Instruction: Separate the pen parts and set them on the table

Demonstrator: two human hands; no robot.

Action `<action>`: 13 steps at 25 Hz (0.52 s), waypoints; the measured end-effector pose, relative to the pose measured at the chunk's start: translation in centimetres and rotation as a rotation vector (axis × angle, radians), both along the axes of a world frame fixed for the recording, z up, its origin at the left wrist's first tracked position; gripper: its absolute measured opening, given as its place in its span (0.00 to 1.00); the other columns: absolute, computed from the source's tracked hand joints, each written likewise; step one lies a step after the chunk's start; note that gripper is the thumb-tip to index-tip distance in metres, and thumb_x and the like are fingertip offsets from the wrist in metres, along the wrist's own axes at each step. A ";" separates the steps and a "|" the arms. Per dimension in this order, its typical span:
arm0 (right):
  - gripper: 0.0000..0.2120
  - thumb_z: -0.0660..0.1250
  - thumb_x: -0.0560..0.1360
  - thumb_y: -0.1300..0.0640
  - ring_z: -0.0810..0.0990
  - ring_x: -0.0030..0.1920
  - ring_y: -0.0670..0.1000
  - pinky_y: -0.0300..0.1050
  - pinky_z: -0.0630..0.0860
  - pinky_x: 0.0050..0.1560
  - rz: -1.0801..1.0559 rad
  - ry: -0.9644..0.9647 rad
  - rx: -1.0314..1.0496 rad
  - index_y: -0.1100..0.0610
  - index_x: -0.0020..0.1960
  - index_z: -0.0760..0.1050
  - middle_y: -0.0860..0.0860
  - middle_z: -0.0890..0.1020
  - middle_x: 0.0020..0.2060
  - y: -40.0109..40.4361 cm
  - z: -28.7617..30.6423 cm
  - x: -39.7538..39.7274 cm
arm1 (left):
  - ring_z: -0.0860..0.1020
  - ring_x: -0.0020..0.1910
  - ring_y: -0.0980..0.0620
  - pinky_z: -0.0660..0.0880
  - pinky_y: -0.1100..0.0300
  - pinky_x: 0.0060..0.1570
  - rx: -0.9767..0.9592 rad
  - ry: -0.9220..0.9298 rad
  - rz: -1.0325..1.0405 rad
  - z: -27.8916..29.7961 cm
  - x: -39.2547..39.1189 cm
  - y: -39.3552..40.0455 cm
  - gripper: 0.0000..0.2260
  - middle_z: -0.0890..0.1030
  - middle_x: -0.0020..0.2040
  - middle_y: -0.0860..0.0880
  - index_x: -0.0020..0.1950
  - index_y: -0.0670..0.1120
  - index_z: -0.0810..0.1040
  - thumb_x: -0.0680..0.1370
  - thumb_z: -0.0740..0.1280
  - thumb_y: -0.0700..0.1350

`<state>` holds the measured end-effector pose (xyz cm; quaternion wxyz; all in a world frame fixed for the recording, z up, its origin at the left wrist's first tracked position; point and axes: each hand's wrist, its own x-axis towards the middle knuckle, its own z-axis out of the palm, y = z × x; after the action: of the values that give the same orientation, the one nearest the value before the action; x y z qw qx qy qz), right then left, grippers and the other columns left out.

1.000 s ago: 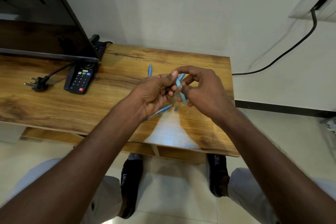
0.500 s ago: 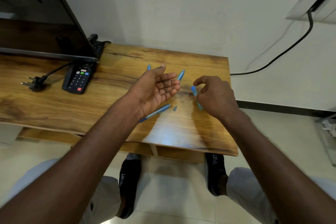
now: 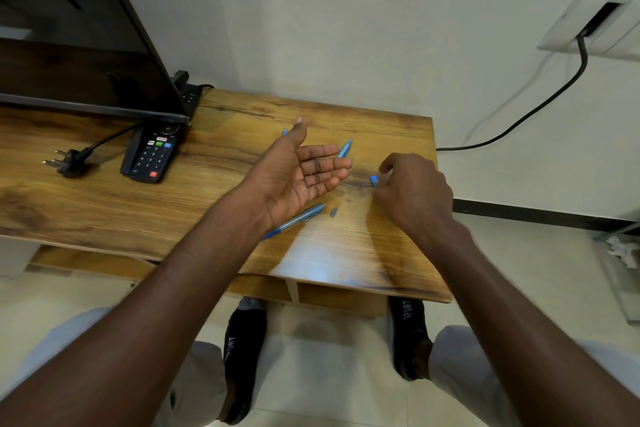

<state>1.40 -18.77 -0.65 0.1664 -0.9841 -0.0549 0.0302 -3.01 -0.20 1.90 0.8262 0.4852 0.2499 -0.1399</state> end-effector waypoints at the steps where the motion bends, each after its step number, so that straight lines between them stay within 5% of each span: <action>1: 0.11 0.70 0.79 0.57 0.83 0.54 0.55 0.48 0.78 0.50 0.012 -0.042 0.104 0.52 0.61 0.83 0.51 0.84 0.55 0.2 0.5 0.0 | 0.87 0.52 0.45 0.83 0.57 0.51 0.016 -0.002 -0.007 0.0 0.0 0.0 0.33 0.86 0.57 0.37 0.67 0.37 0.79 0.84 0.56 0.65; 4: 0.09 0.70 0.80 0.56 0.83 0.47 0.46 0.41 0.75 0.44 0.080 -0.028 0.493 0.49 0.58 0.85 0.44 0.85 0.47 1.3 1.8 -0.1 | 0.87 0.49 0.46 0.83 0.57 0.47 0.087 -0.016 -0.048 -0.1 0.1 -0.3 0.34 0.88 0.54 0.39 0.67 0.38 0.79 0.84 0.56 0.67; 7: 0.05 0.72 0.80 0.55 0.86 0.47 0.47 0.42 0.77 0.43 0.006 0.222 0.762 0.51 0.55 0.85 0.47 0.87 0.45 2.0 2.1 -0.7 | 0.86 0.42 0.48 0.81 0.57 0.42 0.154 -0.030 -0.077 -0.2 0.2 -0.9 0.33 0.86 0.48 0.41 0.68 0.39 0.78 0.83 0.56 0.68; 13: 0.17 0.76 0.78 0.46 0.89 0.53 0.57 0.49 0.81 0.47 -0.211 0.627 0.932 0.59 0.57 0.85 0.57 0.89 0.49 1.6 3.0 -0.9 | 0.82 0.36 0.47 0.77 0.60 0.32 0.231 -0.061 -0.152 -0.2 0.0 -1.7 0.33 0.85 0.43 0.39 0.66 0.40 0.77 0.82 0.58 0.69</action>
<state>0.48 -17.14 2.31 0.5935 -0.7507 0.0879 0.2767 -3.02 -1.86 1.66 0.7590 0.5987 0.2017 -0.1574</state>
